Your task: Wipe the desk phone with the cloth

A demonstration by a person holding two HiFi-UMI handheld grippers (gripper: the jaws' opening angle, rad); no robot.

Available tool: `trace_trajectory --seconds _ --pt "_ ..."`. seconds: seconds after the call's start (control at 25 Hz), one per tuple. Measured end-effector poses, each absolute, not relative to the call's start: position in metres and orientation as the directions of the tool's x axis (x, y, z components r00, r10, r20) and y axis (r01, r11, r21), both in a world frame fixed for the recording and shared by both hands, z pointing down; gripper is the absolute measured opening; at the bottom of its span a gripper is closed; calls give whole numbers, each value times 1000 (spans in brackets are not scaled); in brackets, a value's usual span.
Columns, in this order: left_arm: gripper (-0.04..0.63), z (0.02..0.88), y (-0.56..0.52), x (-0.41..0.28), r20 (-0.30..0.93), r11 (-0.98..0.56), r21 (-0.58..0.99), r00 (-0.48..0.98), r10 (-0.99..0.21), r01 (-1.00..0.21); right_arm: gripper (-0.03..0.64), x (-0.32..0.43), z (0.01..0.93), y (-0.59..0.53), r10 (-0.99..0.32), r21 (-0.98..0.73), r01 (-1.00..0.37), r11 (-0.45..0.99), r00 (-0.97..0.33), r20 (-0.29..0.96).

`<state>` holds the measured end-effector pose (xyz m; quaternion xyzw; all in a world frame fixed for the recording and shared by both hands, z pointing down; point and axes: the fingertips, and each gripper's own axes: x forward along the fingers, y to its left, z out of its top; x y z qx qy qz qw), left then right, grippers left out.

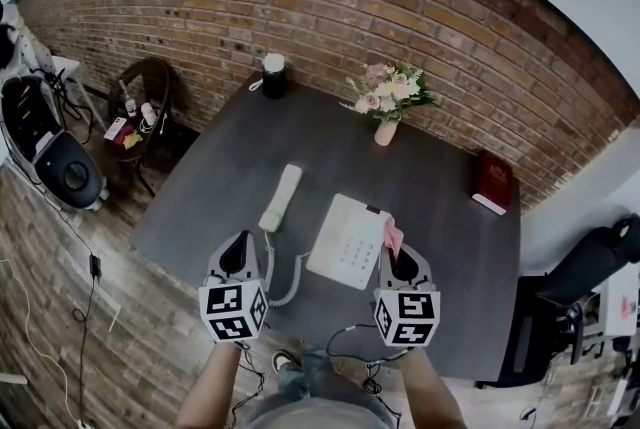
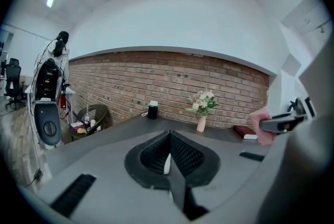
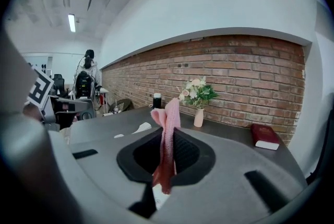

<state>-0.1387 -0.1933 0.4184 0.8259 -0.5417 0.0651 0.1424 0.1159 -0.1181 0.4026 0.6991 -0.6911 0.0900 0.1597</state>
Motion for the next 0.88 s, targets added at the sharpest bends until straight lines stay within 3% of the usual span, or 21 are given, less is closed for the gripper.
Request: trace_trajectory --seconds 0.4,0.88 --pt "-2 453 -202 -163 317 -283 180 328 -890 -942 20 103 421 -162 -906 323 -929 183 -32 423" --pt "-2 491 -207 -184 387 -194 184 252 -887 -964 21 95 465 -209 -808 445 -802 398 -76 584"
